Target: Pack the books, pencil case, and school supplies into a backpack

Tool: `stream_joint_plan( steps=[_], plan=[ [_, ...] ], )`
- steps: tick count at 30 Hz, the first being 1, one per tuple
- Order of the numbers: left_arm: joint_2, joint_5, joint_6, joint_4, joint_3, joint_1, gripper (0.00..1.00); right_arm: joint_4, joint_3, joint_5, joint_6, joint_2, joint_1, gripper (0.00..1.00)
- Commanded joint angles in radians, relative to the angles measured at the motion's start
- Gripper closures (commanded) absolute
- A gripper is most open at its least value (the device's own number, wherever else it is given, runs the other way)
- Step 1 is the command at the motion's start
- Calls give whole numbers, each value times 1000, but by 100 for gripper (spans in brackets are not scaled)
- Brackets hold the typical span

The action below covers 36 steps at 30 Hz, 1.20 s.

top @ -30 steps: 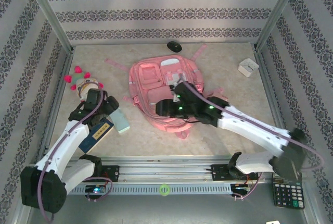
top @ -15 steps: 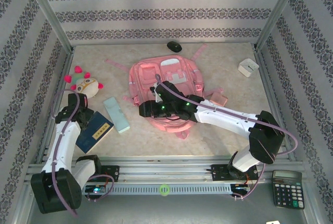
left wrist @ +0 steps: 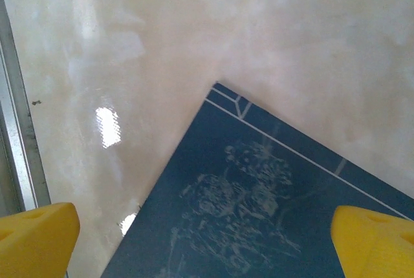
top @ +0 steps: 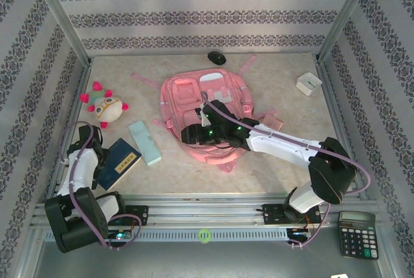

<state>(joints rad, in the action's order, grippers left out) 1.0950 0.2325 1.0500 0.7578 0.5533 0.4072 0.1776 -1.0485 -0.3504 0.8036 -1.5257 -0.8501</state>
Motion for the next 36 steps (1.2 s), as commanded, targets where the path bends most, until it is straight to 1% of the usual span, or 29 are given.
stream_joint_plan(
  steps=[1, 6, 7, 9, 15, 17, 19, 21, 24, 27, 31, 33, 36],
  plan=[
    [42, -29, -23, -61, -22, 29, 1, -31, 20, -13, -20, 37, 6, 39],
    [81, -103, -49, -125, -37, 33, 0, -38, 26, -12, -21, 40, 6, 39],
    [90, -138, -55, -153, -46, 32, 0, -45, 29, -14, -23, 41, 5, 39],
    [100, -271, -65, -221, -75, 32, 3, -73, 31, -25, -24, 39, -10, 40],
    [64, -445, -84, -248, -107, 21, 5, -111, -3, -32, 0, -4, -43, 40],
    [42, -473, -81, -230, -108, -12, 5, -121, -34, -35, 4, -30, -58, 39],
    [6, -483, -58, -201, -114, -76, 5, -132, -66, -37, 16, -61, -76, 39],
    [-37, -488, -8, -179, -119, -149, 5, -146, -96, -39, 46, -93, -89, 39],
    [-106, -470, 61, -151, -125, -245, 5, -165, -122, -36, 103, -135, -111, 40],
    [-151, -473, 89, -121, -123, -299, 5, -168, -135, -26, 154, -162, -127, 40],
    [-190, -475, 85, -83, -96, -374, 5, -173, -122, 11, 245, -189, -144, 40],
    [-207, -446, 58, -38, -58, -416, 5, -203, -111, 4, 304, -205, -146, 40],
    [-227, -366, -17, 42, 12, -433, 4, -242, -104, 6, 395, -230, -163, 39]
  ],
)
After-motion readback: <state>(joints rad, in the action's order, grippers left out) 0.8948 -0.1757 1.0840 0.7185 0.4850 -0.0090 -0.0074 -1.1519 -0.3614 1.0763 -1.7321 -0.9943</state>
